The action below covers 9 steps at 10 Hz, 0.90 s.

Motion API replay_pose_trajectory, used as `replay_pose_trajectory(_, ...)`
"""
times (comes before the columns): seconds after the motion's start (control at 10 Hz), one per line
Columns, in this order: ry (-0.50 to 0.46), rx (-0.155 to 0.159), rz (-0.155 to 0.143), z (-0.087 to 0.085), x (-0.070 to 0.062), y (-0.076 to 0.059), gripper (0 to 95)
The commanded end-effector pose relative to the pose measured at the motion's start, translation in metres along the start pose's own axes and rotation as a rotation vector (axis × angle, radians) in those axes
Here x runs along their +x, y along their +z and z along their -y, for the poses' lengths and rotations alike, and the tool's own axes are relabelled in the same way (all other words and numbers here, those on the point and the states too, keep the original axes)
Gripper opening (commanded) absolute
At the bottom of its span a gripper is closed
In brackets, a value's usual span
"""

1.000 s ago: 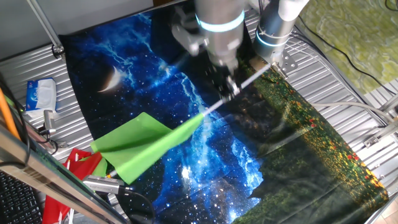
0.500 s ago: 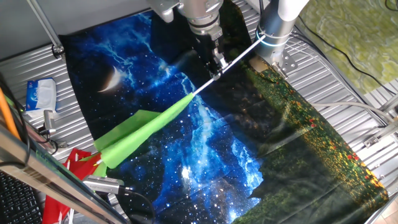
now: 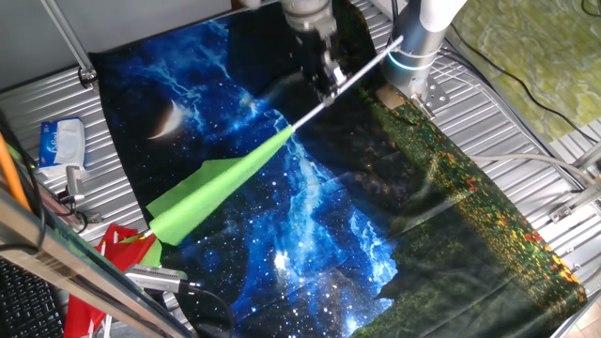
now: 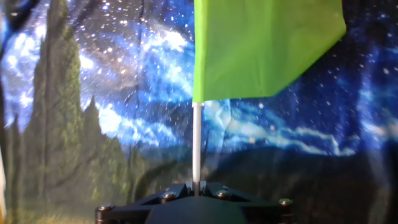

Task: Wave the flag

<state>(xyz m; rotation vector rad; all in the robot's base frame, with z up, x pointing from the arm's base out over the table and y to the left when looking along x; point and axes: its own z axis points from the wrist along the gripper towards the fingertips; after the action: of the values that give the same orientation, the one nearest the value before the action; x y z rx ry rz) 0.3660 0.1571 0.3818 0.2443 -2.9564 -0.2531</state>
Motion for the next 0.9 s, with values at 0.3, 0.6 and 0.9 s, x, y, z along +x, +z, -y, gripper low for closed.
replay_pose_trajectory(0.3, 0.009, 0.001, -0.006, 0.0031, 0.0056, -0.0125, 0.0)
replay_pose_trajectory(0.6, 0.015, 0.01, -0.01, 0.0057, 0.01, -0.014, 0.0)
replay_pose_trajectory(0.9, 0.011, 0.009, -0.009, 0.0096, 0.0069, -0.0129, 0.0)
